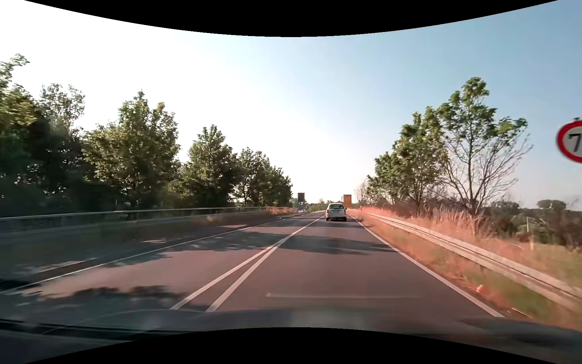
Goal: Follow the waypoints while adhering to traffic rules and regulations
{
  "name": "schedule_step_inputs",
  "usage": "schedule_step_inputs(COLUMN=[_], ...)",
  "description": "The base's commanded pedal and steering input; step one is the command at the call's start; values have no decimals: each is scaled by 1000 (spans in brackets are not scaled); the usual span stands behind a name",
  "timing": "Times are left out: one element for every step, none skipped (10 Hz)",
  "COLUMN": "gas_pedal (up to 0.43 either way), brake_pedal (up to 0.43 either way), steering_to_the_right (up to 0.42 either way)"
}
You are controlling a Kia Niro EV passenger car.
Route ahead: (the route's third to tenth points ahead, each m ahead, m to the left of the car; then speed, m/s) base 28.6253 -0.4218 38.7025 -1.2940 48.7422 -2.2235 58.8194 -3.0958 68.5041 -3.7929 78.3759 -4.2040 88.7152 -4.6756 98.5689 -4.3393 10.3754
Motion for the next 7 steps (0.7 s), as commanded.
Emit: schedule_step_inputs(gas_pedal=[197,197,197,197,197,197,197], brake_pedal=[0,0,0,0,0,0,0], steering_to_the_right=[40,37,37,34,31,28,27])
